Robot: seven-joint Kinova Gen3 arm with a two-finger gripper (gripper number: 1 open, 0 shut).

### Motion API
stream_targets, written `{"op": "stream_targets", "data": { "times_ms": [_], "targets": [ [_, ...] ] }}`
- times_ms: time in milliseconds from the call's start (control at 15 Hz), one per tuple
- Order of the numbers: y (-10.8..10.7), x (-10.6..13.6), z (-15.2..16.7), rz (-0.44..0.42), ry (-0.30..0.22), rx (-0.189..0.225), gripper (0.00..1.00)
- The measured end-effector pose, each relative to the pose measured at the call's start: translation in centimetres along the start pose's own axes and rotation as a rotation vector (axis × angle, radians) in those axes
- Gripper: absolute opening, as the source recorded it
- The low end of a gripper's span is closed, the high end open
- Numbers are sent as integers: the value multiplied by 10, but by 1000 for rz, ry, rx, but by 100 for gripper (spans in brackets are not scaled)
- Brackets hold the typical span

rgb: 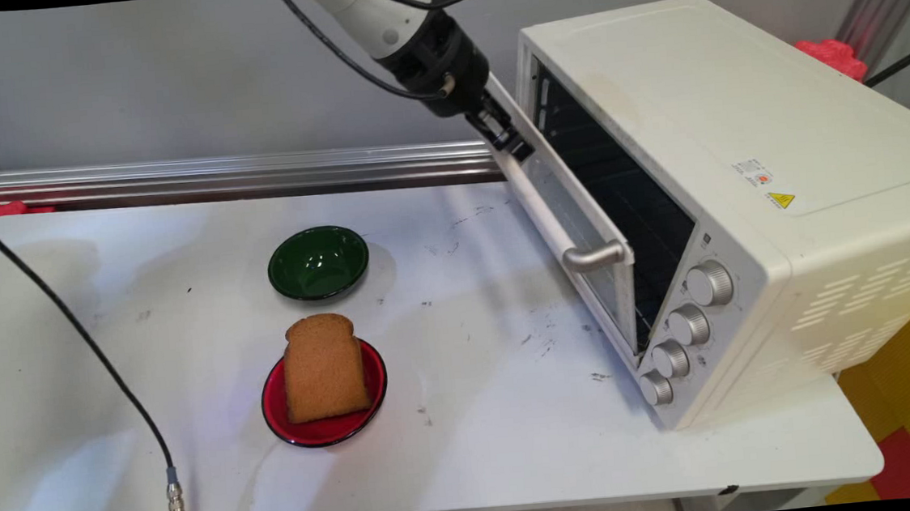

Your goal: Open the oven

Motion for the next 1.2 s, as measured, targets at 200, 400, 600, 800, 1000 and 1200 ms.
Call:
{"op": "stream_targets", "data": {
  "times_ms": [200, 400, 600, 800, 1000, 1200],
  "targets": [
    [1, -11, -2, -4, -12, -2, 0],
    [1, -22, -3, -6, -25, -3, 0],
    [0, -35, -3, -7, -43, -1, 0],
    [-1, -49, -2, -7, -62, -1, 0],
    [-2, -62, 0, -6, -78, -2, 0],
    [-4, -73, 2, -4, -90, -2, 0]
  ]
}}
